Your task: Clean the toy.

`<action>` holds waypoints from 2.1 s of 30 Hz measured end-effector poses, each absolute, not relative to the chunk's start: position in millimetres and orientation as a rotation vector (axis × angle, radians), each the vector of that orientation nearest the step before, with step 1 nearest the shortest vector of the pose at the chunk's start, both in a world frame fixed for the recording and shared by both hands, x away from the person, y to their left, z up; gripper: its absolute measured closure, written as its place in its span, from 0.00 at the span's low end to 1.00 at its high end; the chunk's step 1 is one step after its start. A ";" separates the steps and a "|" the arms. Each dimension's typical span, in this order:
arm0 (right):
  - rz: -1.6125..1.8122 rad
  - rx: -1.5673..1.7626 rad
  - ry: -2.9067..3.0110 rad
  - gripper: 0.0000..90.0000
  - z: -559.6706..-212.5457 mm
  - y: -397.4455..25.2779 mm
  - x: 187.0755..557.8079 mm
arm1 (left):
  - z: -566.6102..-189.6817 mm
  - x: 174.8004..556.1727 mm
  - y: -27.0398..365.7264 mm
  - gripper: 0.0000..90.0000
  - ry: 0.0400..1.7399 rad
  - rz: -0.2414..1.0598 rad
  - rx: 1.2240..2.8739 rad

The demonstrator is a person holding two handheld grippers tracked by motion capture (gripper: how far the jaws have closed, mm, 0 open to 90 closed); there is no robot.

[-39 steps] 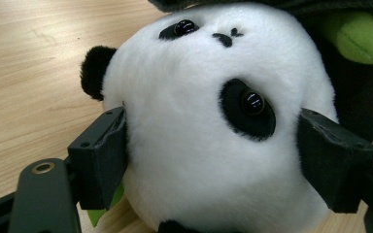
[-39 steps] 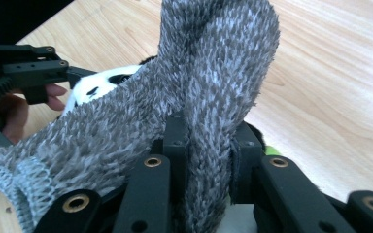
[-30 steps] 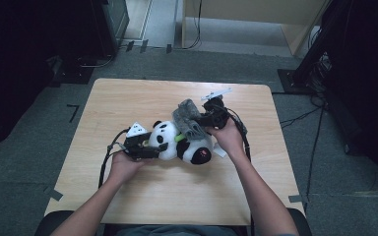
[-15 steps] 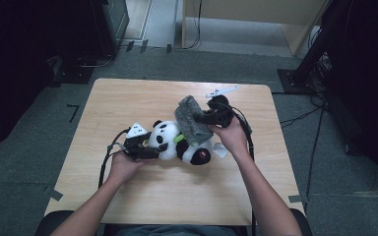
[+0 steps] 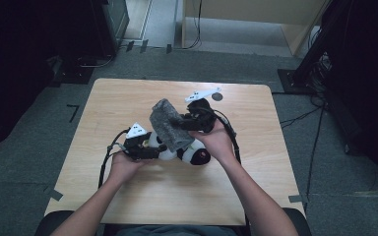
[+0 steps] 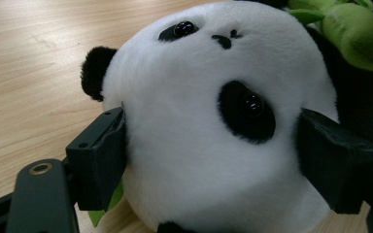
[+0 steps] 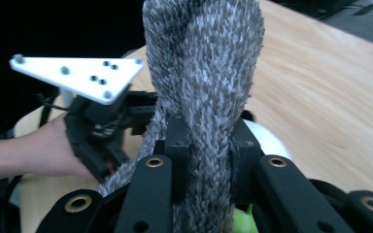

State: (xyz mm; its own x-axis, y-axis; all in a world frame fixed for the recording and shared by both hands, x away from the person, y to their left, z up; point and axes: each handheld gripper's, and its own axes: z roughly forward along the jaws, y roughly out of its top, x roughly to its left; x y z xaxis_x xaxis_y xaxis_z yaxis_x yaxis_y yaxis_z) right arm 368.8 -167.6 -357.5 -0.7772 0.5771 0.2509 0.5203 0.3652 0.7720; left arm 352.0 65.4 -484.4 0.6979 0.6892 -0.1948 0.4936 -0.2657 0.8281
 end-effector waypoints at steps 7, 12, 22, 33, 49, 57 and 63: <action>1.382 1.068 2.631 0.84 -386.6 -147.5 377.2 | -484.0 350.5 64.9 0.20 0.915 0.259 1.929; 1.317 1.111 2.676 0.82 -410.0 -141.3 383.2 | -484.2 350.2 64.8 0.20 0.917 0.246 1.934; 1.281 1.061 2.669 0.81 -412.7 -149.7 386.7 | -483.4 351.7 64.4 0.22 0.925 0.237 1.939; 1.285 1.167 2.631 0.81 -411.9 -175.3 397.2 | -482.7 353.9 65.0 0.25 0.930 0.221 1.944; 1.191 1.302 2.499 0.84 -405.1 -222.5 408.9 | -481.0 355.3 65.0 0.27 0.936 0.202 1.951; 1.166 1.309 2.447 0.84 -399.8 -236.1 406.5 | -481.4 356.0 65.0 0.27 0.940 0.203 1.945; 1.224 1.290 2.413 0.85 -387.3 -238.5 400.9 | -481.2 356.8 64.6 0.27 0.943 0.203 1.945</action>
State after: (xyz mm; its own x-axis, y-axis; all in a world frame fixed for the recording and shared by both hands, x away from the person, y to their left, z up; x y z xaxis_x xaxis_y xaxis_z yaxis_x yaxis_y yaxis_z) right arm 400.9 -238.5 -387.3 -0.6212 0.7480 0.2337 0.6305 0.2999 0.7159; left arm 356.8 64.6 -481.2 0.6913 0.6859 -0.2275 0.5315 -0.2693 0.8031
